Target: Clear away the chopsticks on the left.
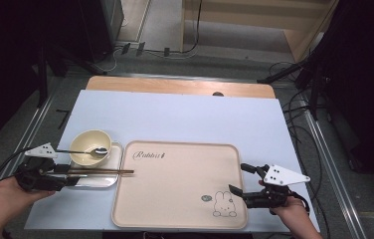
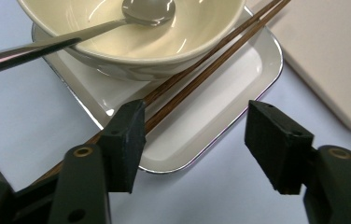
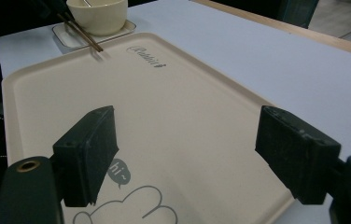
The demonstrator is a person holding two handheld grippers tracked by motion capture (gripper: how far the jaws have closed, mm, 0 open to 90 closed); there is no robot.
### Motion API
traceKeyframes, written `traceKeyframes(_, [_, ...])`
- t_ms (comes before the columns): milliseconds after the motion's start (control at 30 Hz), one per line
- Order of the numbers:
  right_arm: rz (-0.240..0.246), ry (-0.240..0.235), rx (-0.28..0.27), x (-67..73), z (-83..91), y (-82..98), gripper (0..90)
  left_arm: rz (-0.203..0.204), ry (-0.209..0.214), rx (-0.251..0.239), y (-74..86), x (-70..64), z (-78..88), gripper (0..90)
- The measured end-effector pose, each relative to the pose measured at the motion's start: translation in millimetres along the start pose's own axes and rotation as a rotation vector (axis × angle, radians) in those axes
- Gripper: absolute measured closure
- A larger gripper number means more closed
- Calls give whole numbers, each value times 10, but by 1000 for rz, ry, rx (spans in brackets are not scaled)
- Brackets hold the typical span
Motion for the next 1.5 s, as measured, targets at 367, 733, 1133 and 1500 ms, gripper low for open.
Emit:
traceKeyframes(367, [-3, 5, 2, 3, 16, 10, 213, -50, -37, 38, -64, 30, -76, 521])
traceKeyframes(733, [2, 7, -1, 8, 21, 10, 215, -76, -63, 66, -93, 67, -177, 532])
traceKeyframes(1133, [9, 7, -6, 14, 24, 6, 216, -94, -63, 92, -98, 63, -239, 566])
traceKeyframes(1500, [16, 15, -16, 19, 35, -4, 217, -158, -73, 138, -112, 8, -301, 663])
Point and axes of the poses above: each handheld gripper's, and its own axes: z roughly backward along the jaws, y roughly out of its underside, x roughly to its left, the point moved 1 cm from there along -z, roughly forward along the jaws, and after that the axes turned 10 degrees about x, right-handed, at the moved point
